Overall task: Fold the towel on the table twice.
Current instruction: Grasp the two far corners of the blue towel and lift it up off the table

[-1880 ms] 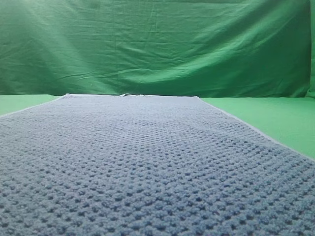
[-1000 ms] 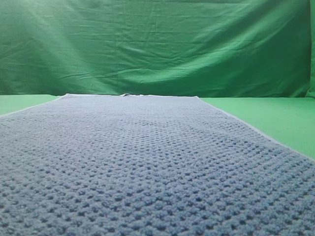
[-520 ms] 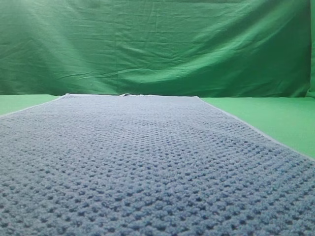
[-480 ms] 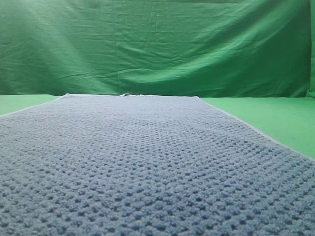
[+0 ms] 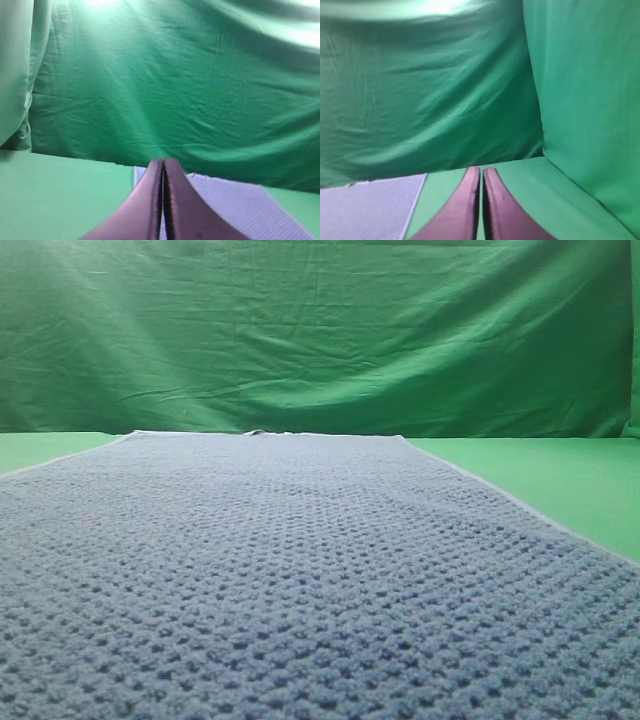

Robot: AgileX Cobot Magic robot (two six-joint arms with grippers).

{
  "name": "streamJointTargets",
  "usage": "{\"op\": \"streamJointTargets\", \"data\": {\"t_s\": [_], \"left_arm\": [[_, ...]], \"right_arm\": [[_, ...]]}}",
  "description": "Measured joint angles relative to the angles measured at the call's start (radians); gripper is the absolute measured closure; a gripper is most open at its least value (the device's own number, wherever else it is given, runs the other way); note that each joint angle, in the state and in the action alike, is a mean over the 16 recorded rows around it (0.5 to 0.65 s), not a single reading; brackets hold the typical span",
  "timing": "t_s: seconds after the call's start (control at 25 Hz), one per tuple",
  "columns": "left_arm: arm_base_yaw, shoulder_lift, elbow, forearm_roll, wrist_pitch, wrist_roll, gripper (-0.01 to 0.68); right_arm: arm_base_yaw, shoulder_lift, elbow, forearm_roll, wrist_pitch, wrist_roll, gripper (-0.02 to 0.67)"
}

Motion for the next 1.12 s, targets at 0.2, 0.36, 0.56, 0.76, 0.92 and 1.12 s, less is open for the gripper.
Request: {"op": "streamJointTargets", "data": {"t_s": [0.2,0.36,0.56,0.76,0.92,1.12], "left_arm": [[0.000,0.017,-0.094,0.016,0.066,-0.093,0.673],[0.000,0.035,-0.172,0.019,0.142,-0.137,0.673],[0.000,0.057,-0.239,0.001,0.220,-0.164,0.673],[0.000,0.074,-0.266,-0.025,0.267,-0.177,0.673],[0.000,0.101,-0.306,-0.029,0.341,-0.175,0.673],[-0.004,0.194,-0.398,-0.034,0.503,-0.140,0.673]], "right_arm": [[0.000,0.024,-0.106,0.012,0.077,0.040,0.649],[0.000,0.046,-0.195,0.014,0.167,0.048,0.649],[0.000,0.073,-0.271,0.013,0.220,0.044,0.649],[0.000,0.094,-0.310,0.012,0.230,0.044,0.649],[0.000,0.133,-0.354,0.008,0.274,0.045,0.649],[0.003,0.235,-0.432,-0.001,0.394,0.046,0.649]]}}
